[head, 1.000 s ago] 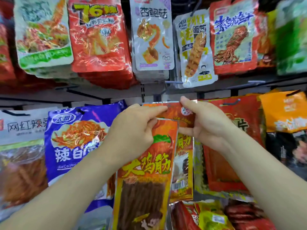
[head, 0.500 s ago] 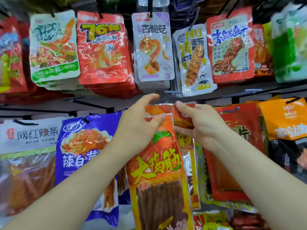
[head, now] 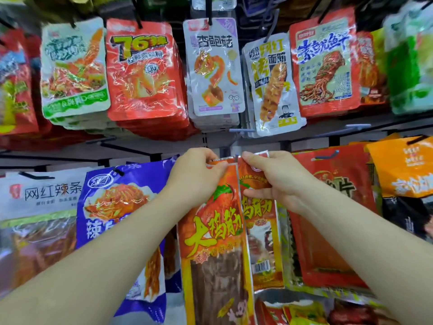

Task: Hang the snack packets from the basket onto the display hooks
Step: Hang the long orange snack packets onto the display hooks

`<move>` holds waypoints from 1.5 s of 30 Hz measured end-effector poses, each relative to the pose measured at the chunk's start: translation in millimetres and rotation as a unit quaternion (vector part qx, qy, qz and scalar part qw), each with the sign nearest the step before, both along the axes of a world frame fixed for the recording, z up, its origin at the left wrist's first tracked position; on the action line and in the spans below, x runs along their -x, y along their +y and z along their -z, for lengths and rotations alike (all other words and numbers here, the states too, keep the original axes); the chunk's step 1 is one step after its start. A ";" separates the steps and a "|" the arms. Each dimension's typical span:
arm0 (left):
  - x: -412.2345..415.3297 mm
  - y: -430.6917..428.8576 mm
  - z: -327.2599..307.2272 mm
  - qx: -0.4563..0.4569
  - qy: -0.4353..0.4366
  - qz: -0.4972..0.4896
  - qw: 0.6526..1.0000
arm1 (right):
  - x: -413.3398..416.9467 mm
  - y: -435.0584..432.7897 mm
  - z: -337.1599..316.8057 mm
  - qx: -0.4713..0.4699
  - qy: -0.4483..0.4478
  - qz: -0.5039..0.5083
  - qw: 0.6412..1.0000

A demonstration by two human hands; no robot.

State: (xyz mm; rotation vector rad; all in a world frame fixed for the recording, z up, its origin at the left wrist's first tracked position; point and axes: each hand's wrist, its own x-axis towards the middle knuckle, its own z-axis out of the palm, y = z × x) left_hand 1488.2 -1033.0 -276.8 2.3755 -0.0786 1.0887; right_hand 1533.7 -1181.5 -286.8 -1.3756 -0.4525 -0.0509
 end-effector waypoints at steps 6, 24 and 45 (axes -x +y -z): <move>-21.5 1.6 -1.9 -0.011 0.022 -0.033 0.999 | -14.2 -6.9 14.9 0.184 -0.385 0.249 0.870; -14.6 -5.6 23.4 -0.090 0.006 0.006 0.996 | -60.0 24.0 2.1 0.127 -0.024 0.016 0.992; 25.2 7.2 5.2 0.043 -0.035 0.104 0.993 | 23.7 -22.0 10.7 0.069 -0.153 -0.044 0.985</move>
